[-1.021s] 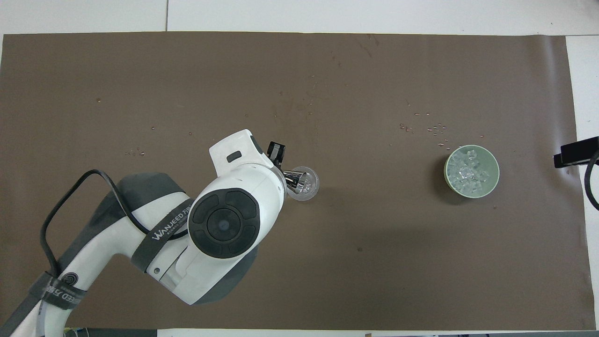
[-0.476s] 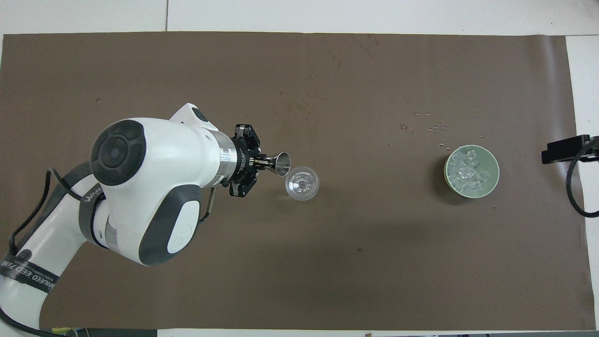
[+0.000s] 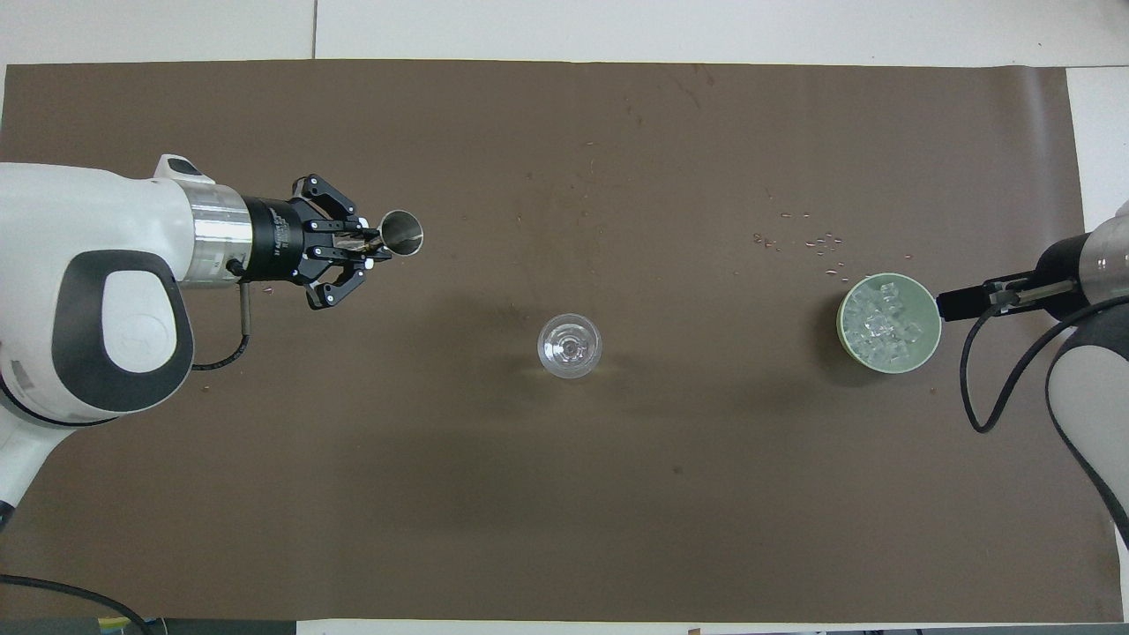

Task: Pour wine and add ice with both arms
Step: 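Carry the cup back with the left gripper while the right gripper reaches the container, then lower the silver cup with the left gripper while the right gripper grips ice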

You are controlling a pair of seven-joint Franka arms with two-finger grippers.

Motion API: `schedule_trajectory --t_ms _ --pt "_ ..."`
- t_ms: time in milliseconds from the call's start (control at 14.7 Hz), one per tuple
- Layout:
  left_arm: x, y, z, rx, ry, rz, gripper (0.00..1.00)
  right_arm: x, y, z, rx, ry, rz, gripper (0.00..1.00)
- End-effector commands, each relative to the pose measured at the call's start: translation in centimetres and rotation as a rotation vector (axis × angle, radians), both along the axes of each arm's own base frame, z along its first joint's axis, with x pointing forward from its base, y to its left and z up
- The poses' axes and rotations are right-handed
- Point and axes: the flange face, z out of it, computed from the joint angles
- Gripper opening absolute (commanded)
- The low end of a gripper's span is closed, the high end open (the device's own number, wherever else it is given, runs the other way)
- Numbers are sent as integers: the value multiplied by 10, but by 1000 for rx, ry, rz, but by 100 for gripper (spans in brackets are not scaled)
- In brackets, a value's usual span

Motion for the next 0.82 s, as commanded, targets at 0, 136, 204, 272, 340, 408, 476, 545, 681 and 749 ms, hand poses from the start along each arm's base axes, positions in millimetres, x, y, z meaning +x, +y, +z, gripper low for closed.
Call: schedule_trajectory --t_ms 0,136,204,272,340,408,476,545,681,749 --pt "17 46 -23 -50 1 69 0 7 -2 -40 57 -7 111 100" --pt "27 91 -41 -51 2 106 0 5 -1 -63 46 -56 134 100" --pt "30 116 -49 -63 7 132 0 6 0 -71 42 -66 138 100" --pt "30 129 -52 -80 0 145 0 9 -1 -81 42 -60 138 100" --pt "31 133 -56 -87 -2 149 0 11 -1 -87 41 -57 136 100" --pt "33 138 -62 -97 5 166 0 13 -2 -95 40 -59 136 98" --pt "35 148 -66 -122 13 198 0 9 -3 -103 37 -61 133 96" --pt "37 154 -66 -134 7 213 0 7 -4 -112 34 -61 134 94" --pt "36 174 -69 -147 17 230 0 3 -7 -126 27 -75 147 83" --pt "35 175 -71 -148 9 215 0 0 -6 -136 28 -63 148 75"
